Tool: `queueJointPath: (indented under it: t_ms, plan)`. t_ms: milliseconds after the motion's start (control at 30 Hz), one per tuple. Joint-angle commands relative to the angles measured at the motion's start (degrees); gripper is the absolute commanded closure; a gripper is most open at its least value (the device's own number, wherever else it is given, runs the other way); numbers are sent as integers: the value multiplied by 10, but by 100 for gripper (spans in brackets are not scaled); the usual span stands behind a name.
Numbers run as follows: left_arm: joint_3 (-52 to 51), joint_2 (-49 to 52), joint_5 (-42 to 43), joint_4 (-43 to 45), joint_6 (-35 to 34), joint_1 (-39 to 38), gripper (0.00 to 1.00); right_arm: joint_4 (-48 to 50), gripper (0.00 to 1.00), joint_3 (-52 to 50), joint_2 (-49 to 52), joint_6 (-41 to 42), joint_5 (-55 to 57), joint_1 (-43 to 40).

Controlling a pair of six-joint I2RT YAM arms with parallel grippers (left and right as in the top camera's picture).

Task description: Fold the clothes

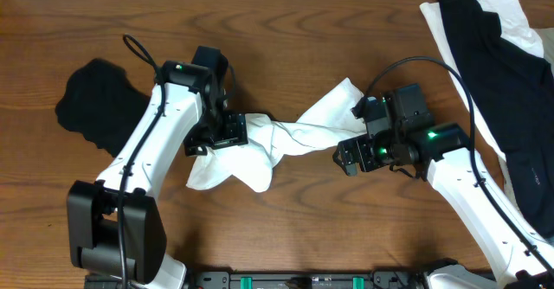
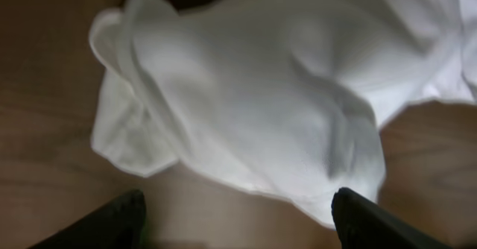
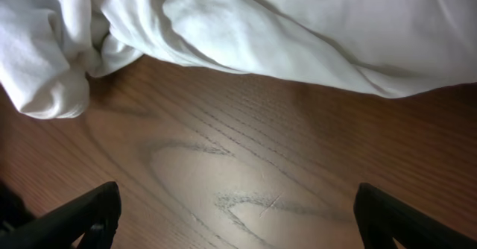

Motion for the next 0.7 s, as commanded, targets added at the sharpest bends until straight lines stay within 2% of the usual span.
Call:
queueJointPath:
  t_ms: [0, 300, 333, 467, 500, 533, 567, 667]
  plan:
    - [-20, 0, -24, 29, -15, 6, 18, -2, 2, 1, 2, -7, 7, -1]
    - [-72, 0, -18, 114, -15, 6, 19, -4, 2, 1, 2, -7, 9, -1]
    - [-74, 0, -12, 120, -14, 6, 22, -4, 2, 1, 2, -7, 9, -1]
    - [-74, 0, 41, 149, 7, 6, 46, -4, 3, 1, 2, -7, 11, -1]
    - [-74, 0, 48, 155, 7, 6, 57, -4, 3, 1, 2, -7, 11, -1]
    - [-74, 0, 54, 159, 7, 6, 77, -4, 3, 1, 2, -7, 11, -1]
    - [-74, -1, 57, 161, 7, 6, 88, -4, 3, 1, 2, -7, 11, -1]
    - [-73, -3, 57, 161, 14, 7, 94, -4, 4, 1, 2, -7, 11, -1]
